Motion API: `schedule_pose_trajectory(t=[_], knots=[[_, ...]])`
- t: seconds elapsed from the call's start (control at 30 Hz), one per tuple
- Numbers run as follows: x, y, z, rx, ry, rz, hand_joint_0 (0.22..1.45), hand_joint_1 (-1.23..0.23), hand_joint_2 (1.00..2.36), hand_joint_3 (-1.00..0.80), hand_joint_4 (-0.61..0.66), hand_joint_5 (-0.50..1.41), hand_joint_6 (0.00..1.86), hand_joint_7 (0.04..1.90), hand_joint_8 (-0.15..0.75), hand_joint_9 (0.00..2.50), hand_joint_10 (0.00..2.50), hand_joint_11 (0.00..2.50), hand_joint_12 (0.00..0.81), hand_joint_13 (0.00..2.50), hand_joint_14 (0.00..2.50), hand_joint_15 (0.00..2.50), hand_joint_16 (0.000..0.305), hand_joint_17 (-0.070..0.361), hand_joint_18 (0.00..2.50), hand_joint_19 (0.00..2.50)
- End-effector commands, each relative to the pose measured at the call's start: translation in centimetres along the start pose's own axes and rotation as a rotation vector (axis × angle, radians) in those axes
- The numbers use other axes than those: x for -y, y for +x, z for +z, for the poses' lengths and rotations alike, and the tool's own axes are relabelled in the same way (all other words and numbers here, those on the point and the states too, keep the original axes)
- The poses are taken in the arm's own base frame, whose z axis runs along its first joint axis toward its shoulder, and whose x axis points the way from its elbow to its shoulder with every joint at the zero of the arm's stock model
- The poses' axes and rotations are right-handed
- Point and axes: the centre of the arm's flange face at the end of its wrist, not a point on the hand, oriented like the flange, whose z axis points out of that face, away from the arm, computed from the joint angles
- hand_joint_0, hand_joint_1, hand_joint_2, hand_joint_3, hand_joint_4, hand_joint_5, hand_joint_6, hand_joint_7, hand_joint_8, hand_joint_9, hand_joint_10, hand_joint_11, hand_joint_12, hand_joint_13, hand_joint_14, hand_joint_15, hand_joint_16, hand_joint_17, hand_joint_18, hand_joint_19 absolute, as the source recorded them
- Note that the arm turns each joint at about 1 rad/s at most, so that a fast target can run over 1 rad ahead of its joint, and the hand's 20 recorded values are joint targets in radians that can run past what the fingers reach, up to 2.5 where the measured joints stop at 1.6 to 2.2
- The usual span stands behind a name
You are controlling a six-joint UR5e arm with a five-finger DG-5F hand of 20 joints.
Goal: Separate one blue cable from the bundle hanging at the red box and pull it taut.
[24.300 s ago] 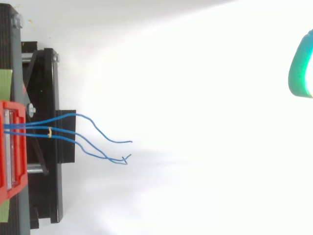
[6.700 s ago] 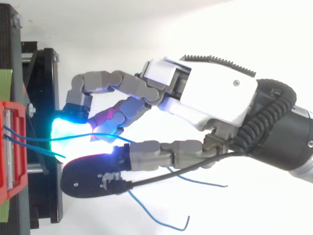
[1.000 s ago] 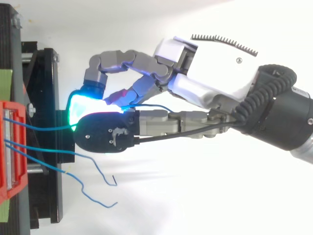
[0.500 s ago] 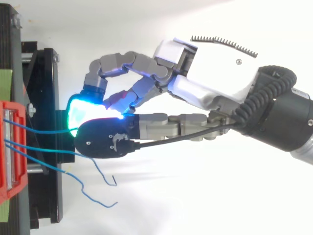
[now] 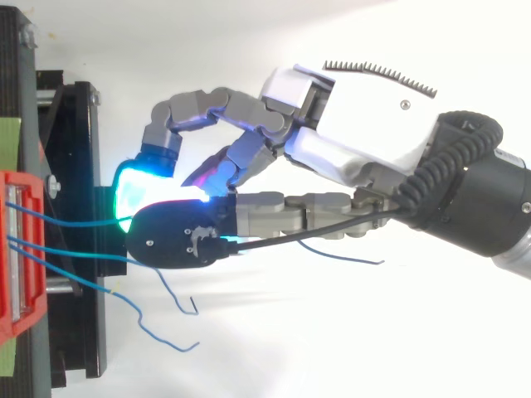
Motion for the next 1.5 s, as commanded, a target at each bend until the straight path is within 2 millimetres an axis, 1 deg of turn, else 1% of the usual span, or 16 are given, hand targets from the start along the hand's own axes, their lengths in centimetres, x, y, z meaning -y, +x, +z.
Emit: schedule_pose_trajectory(t=[0.0, 0.1, 0.13, 0.17, 0.2, 0.23, 0.27, 0.3, 0.37, 0.4, 0.47, 0.53, 0.67, 0.9, 1.23, 1.47], knots=[[-0.01, 0.0, 0.01, 0.0, 0.0, 0.0, 0.77, -0.83, 1.02, -0.01, 0.18, -0.13, 0.73, 1.13, 0.246, 1.15, 0.58, 1.67, 0.279, 1.09, 0.01, 1.38, 0.028, 0.063, 0.71, 0.49], [0.08, 0.09, -0.07, -0.002, 0.002, -0.002, 0.77, -0.83, 1.02, -0.02, 0.18, -0.13, 0.72, 1.14, 0.246, 1.11, 0.8, 1.65, 0.274, 1.14, 0.01, 1.64, 0.03, 0.068, 0.76, 0.6], [0.06, 0.1, -0.05, -0.002, 0.001, -0.001, 0.77, -0.83, 1.02, -0.03, 0.18, -0.13, 0.72, 1.14, 0.242, 1.1, 0.86, 1.65, 0.275, 1.06, 0.33, 1.6, 0.031, 0.07, 0.79, 0.67], [-0.01, 0.11, -0.03, -0.002, 0.0, 0.0, 0.77, -0.83, 1.02, -0.03, 0.19, -0.13, 0.72, 1.14, 0.24, 1.09, 0.91, 1.63, 0.273, 0.97, 0.83, 1.53, 0.031, 0.07, 0.85, 0.82], [-0.01, 0.11, -0.03, -0.002, 0.0, 0.0, 0.77, -0.83, 1.02, -0.03, 0.19, -0.13, 0.72, 1.14, 0.24, 1.08, 0.92, 1.63, 0.28, 0.95, 0.89, 1.53, 0.03, 0.068, 0.87, 0.87], [-0.01, 0.0, 0.01, 0.0, 0.0, 0.0, 0.77, -0.83, 1.02, -0.04, 0.19, -0.13, 0.72, 1.14, 0.239, 1.08, 0.94, 1.63, 0.276, 0.88, 1.28, 1.47, 0.029, 0.065, 0.91, 1.01], [-0.01, 0.11, -0.03, -0.002, 0.0, 0.0, 0.77, -0.83, 1.02, -0.04, 0.19, -0.13, 0.72, 1.15, 0.24, 1.08, 0.96, 1.61, 0.279, 0.84, 1.5, 1.45, 0.027, 0.061, 0.94, 1.12], [-0.01, 0.11, -0.03, -0.002, 0.0, 0.0, 0.77, -0.83, 1.02, -0.04, 0.19, -0.13, 0.72, 1.15, 0.235, 1.07, 0.99, 1.6, 0.279, 0.81, 1.62, 1.45, 0.026, 0.059, 0.96, 1.19], [-0.01, 0.11, -0.03, -0.002, 0.0, 0.0, 0.77, -0.83, 1.02, -0.04, 0.19, -0.13, 0.71, 1.15, 0.239, 1.06, 1.04, 1.58, 0.29, 0.74, 1.97, 1.43, 0.022, 0.048, 1.04, 1.49], [-0.01, 0.11, -0.03, -0.002, 0.0, 0.0, 0.77, -0.83, 1.02, -0.04, 0.19, -0.13, 0.71, 1.15, 0.241, 1.06, 1.04, 1.58, 0.292, 0.74, 1.97, 1.44, 0.022, 0.049, 1.05, 1.51], [-0.01, 0.11, -0.03, -0.002, 0.0, 0.0, 0.77, -0.84, 1.02, -0.05, 0.2, -0.12, 0.71, 1.16, 0.241, 1.05, 1.09, 1.54, 0.292, 0.7, 2.18, 1.42, 0.02, 0.045, 1.12, 1.72], [-0.01, 0.11, -0.03, -0.002, 0.0, 0.0, 0.77, -0.84, 1.02, -0.05, 0.2, -0.12, 0.71, 1.16, 0.243, 1.05, 1.1, 1.53, 0.295, 0.68, 2.31, 1.41, 0.02, 0.044, 1.13, 1.78], [0.06, 0.1, -0.05, -0.002, 0.001, -0.001, 0.77, -0.84, 1.02, -0.06, 0.19, -0.12, 0.7, 1.17, 0.232, 1.04, 1.13, 1.53, 0.297, 0.66, 2.4, 1.44, 0.02, 0.045, 1.14, 1.83], [-0.04, 0.22, -0.04, -0.001, -0.003, 0.002, 0.75, -0.84, 1.02, -0.07, 0.2, -0.13, 0.71, 1.15, 0.232, 0.99, 1.39, 1.49, 0.301, 0.65, 2.46, 1.5, 0.02, 0.044, 1.14, 1.86], [0.03, 0.33, -0.1, -0.005, -0.002, 0.001, 0.73, -0.84, 1.02, -0.07, 0.22, -0.15, 0.72, 1.11, 0.235, 0.97, 1.43, 1.47, 0.302, 0.64, 2.47, 1.48, 0.022, 0.049, 1.14, 1.84], [-0.04, 0.36, -0.08, -0.006, -0.003, 0.002, 0.69, -0.85, 1.02, -0.14, 0.22, -0.16, 0.74, 1.07, 0.245, 0.96, 1.42, 1.47, 0.306, 0.64, 2.44, 1.48, 0.022, 0.05, 1.14, 1.82]])
